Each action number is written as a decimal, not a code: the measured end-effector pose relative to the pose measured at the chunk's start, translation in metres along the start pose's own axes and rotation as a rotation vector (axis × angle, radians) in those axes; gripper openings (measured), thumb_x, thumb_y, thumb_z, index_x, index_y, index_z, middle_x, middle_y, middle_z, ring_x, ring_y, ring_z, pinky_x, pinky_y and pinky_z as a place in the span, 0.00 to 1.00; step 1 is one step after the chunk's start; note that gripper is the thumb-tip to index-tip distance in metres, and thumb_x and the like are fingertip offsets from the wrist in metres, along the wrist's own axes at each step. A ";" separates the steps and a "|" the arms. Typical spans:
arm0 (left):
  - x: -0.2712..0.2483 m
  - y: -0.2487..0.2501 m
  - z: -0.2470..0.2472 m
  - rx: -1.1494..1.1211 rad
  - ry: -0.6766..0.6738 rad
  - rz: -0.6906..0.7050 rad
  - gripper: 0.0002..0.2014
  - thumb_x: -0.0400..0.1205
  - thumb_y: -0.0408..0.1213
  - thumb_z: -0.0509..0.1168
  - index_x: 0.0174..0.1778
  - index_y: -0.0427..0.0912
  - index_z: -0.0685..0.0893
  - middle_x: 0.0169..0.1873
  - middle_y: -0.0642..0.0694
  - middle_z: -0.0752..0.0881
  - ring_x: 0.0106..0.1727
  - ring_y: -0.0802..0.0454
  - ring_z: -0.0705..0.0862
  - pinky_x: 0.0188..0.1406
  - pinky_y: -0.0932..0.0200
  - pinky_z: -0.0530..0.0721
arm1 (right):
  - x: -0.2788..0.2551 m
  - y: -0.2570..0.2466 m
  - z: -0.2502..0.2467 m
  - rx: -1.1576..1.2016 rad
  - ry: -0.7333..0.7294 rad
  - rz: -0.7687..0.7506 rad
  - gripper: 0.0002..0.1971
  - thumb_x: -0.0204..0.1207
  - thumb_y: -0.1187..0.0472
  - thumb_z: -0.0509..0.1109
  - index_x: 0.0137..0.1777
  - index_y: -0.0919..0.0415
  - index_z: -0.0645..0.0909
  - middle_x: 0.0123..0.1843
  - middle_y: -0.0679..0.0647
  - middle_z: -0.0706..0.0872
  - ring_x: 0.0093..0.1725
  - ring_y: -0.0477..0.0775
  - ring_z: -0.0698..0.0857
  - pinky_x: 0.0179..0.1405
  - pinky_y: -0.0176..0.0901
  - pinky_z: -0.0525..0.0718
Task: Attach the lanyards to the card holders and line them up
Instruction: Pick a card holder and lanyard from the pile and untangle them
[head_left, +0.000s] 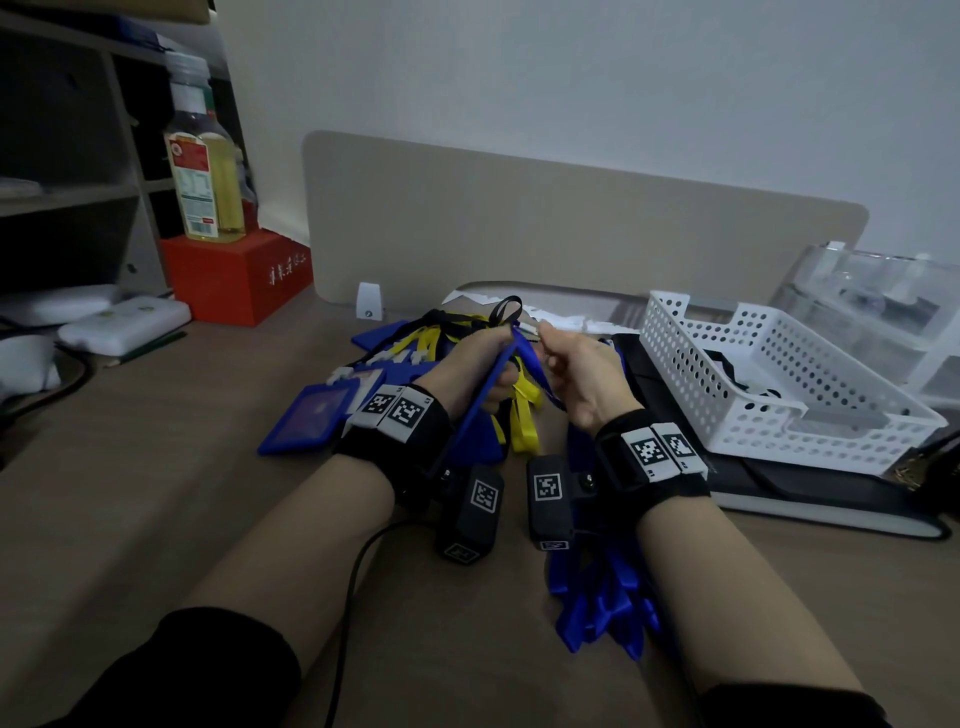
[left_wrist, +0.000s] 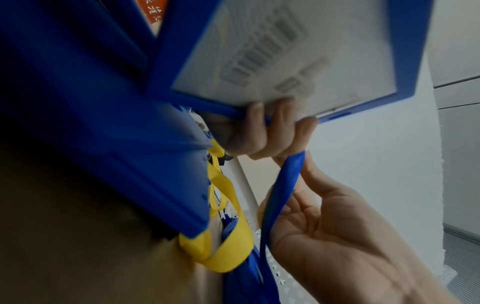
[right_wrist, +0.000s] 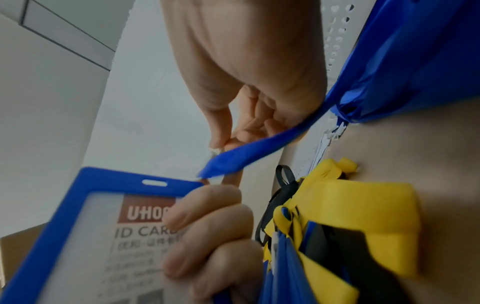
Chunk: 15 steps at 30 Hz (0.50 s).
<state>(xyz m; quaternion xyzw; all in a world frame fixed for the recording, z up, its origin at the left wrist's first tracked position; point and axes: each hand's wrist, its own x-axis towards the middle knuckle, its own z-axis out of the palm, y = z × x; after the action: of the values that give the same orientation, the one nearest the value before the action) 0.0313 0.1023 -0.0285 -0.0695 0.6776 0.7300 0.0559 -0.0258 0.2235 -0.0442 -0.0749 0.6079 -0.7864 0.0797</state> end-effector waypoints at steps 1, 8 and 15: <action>0.000 0.000 -0.001 -0.034 0.010 0.008 0.24 0.88 0.53 0.46 0.30 0.45 0.68 0.12 0.52 0.67 0.10 0.58 0.60 0.13 0.72 0.57 | 0.000 0.000 -0.001 -0.011 -0.002 -0.017 0.11 0.79 0.63 0.70 0.33 0.59 0.80 0.28 0.52 0.78 0.19 0.40 0.68 0.17 0.30 0.62; 0.003 -0.001 -0.002 -0.022 0.073 0.061 0.21 0.84 0.54 0.56 0.33 0.41 0.74 0.13 0.52 0.64 0.12 0.57 0.61 0.13 0.70 0.60 | -0.003 -0.002 0.000 -0.087 -0.117 -0.041 0.03 0.78 0.66 0.71 0.44 0.63 0.84 0.44 0.65 0.77 0.27 0.44 0.68 0.19 0.28 0.66; 0.002 -0.001 -0.001 -0.009 0.052 0.146 0.17 0.85 0.48 0.57 0.33 0.45 0.71 0.13 0.53 0.67 0.11 0.58 0.63 0.11 0.69 0.61 | -0.009 -0.006 -0.003 0.081 -0.243 -0.020 0.08 0.81 0.71 0.63 0.43 0.68 0.83 0.35 0.56 0.84 0.26 0.40 0.77 0.20 0.27 0.73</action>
<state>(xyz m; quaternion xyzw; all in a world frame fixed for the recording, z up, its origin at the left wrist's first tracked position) 0.0301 0.1017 -0.0302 -0.0390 0.6787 0.7333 -0.0153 -0.0181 0.2293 -0.0390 -0.1724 0.5610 -0.7961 0.1476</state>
